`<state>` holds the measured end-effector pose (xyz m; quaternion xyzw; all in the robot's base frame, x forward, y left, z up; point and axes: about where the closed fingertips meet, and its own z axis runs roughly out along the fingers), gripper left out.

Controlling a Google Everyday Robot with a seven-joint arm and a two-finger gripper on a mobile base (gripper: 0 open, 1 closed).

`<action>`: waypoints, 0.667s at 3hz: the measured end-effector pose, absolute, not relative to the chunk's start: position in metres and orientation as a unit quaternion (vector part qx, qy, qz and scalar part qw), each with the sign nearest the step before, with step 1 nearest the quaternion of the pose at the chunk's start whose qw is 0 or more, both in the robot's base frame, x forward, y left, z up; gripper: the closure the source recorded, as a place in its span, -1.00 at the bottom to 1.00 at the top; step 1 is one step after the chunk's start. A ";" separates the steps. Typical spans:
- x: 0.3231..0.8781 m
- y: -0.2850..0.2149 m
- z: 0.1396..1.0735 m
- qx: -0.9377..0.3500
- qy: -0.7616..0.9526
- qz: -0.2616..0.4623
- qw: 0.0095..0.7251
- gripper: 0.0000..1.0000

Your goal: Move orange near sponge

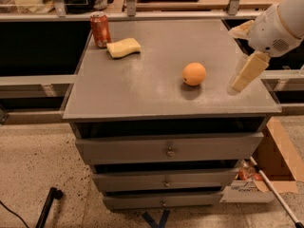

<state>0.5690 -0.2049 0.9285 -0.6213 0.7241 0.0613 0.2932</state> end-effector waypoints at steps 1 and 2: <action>0.611 -0.183 0.889 -0.622 0.705 0.095 0.328 -1.00; 0.653 -0.157 0.857 -0.617 0.691 0.122 0.357 -1.00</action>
Offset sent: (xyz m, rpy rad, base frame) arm 0.1349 0.0741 -0.1068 0.2675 -0.0603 0.0832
